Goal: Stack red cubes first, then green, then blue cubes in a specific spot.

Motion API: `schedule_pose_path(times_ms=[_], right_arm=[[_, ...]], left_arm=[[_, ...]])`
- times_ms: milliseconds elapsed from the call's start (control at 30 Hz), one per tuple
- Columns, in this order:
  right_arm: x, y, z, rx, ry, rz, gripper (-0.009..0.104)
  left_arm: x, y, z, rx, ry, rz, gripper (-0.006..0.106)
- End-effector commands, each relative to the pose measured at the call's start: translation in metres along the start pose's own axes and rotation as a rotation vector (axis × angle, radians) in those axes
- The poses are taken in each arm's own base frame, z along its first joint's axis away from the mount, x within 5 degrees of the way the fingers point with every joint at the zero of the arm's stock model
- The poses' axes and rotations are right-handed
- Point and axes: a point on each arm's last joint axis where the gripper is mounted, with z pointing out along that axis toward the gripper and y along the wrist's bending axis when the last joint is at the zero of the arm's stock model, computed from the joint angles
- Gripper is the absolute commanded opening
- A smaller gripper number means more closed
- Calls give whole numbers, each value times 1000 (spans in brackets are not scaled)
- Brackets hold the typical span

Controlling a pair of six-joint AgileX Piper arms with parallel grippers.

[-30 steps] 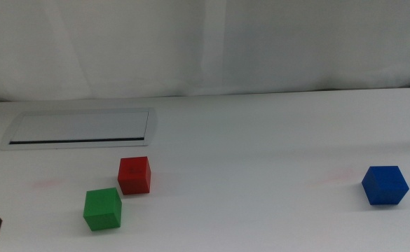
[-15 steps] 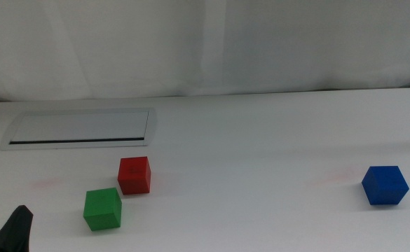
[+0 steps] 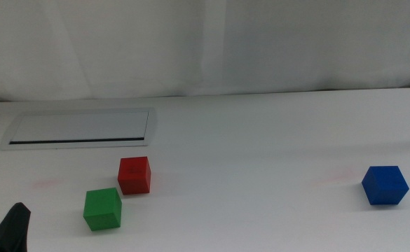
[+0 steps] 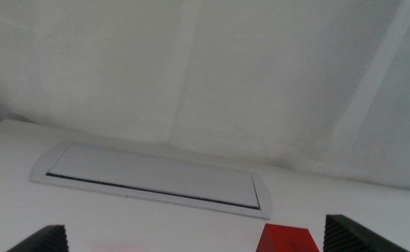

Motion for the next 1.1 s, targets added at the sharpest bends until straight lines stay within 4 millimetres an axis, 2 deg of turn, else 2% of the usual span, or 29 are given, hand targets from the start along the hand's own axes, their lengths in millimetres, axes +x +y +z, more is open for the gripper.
schedule_pose_path(times_ms=[0,167,400,500,567,767,1067], right_arm=[[0,-1,0,6,-11,3,103],[0,-1,0,6,-11,1,103],[0,-1,0,7,-9,1,103],[0,-1,0,7,-9,1,103],[0,-1,0,7,-9,1,103],[0,-1,0,6,-6,8,103],[0,-1,0,6,-6,8,103]], left_arm=[[0,0,0,2,10,-7,93],[-26,-8,-4,27,-14,9,91],[-67,-25,-15,76,94,61,91],[-88,-31,-11,84,113,57,91],[-103,-35,-3,84,136,54,91],[-128,-44,23,98,192,26,91],[-161,-68,88,167,443,56,90]])
